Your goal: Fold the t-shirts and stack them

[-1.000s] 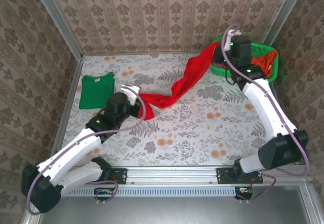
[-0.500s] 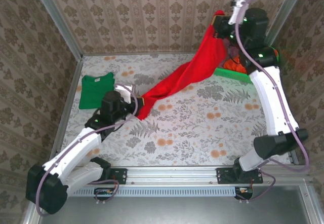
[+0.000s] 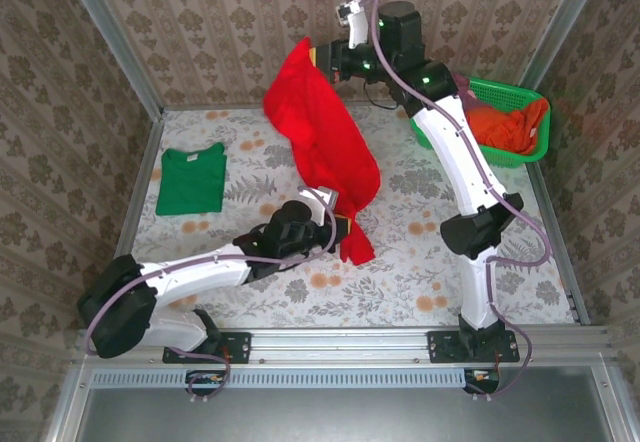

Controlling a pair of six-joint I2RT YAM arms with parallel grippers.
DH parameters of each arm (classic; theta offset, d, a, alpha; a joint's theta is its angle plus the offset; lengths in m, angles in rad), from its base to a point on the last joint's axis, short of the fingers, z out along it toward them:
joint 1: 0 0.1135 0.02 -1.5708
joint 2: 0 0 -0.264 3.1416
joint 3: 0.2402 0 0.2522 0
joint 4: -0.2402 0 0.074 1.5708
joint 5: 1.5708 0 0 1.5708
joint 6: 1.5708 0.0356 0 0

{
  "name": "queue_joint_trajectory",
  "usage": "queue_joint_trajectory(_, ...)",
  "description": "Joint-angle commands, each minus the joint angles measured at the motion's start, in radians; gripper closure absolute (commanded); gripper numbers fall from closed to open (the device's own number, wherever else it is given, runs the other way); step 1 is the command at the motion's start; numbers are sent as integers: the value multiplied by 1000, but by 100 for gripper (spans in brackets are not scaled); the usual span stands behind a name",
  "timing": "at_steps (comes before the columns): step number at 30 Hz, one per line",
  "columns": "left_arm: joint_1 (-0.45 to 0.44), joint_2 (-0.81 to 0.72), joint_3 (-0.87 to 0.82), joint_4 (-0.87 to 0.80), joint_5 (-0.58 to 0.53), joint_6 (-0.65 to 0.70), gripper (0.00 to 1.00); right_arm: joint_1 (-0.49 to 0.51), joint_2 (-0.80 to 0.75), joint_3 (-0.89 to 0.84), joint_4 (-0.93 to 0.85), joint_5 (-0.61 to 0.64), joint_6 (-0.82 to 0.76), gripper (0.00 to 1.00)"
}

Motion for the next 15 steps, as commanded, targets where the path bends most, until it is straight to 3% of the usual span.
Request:
queue_joint_trajectory(1,-37,13,34,96,-96,-46,87,-19,-1,51,7,-89,39,100)
queue_joint_trajectory(4,-43,17,29,102,-114,-42,50,-61,37,48,-15,-35,29,100)
queue_joint_trajectory(6,-43,5,23,102,-129,-29,32,-94,81,48,-24,-34,37,100)
queue_joint_trajectory(7,-41,-8,20,93,-141,-17,19,-110,110,48,-31,-36,35,92)
queue_joint_trajectory(8,-40,-20,17,73,-154,-7,10,-122,137,47,-37,-28,28,68)
queue_joint_trajectory(9,-37,-40,16,49,-167,5,5,-136,167,49,-49,9,21,32)
queue_joint_trajectory(10,-30,-66,11,24,-176,17,0,-150,193,51,-72,67,19,11)
queue_joint_trajectory(11,-17,-89,7,-1,-181,24,0,-165,211,52,-92,110,16,2)
queue_joint_trajectory(15,85,-227,-36,-145,-190,41,0,-195,188,-43,-132,148,-4,0)
